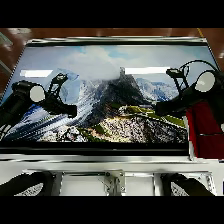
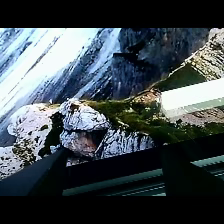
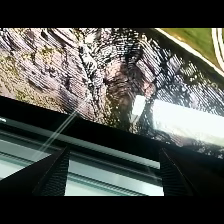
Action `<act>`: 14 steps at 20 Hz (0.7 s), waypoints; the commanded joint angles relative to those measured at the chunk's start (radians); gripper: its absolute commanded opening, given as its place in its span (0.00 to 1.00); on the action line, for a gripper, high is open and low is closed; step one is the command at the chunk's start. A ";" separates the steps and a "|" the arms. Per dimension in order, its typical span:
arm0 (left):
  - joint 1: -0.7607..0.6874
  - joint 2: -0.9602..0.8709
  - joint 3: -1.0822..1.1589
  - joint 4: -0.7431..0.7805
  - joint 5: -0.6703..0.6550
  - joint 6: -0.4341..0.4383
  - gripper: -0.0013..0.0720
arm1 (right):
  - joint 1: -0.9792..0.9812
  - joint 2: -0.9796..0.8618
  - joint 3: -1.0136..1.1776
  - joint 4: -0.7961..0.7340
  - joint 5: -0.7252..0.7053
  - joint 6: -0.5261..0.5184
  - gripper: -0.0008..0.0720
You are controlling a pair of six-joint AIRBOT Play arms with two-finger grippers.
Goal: Fold the shirts.
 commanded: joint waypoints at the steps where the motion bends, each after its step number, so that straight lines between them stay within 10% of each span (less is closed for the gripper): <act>1: 0.001 0.001 0.000 0.000 0.000 0.000 0.98 | 0.000 0.000 0.000 0.000 0.000 0.000 0.94; 14: 0.001 0.001 0.000 0.000 0.000 0.000 0.98 | 0.000 0.000 0.000 0.011 -0.034 0.006 0.94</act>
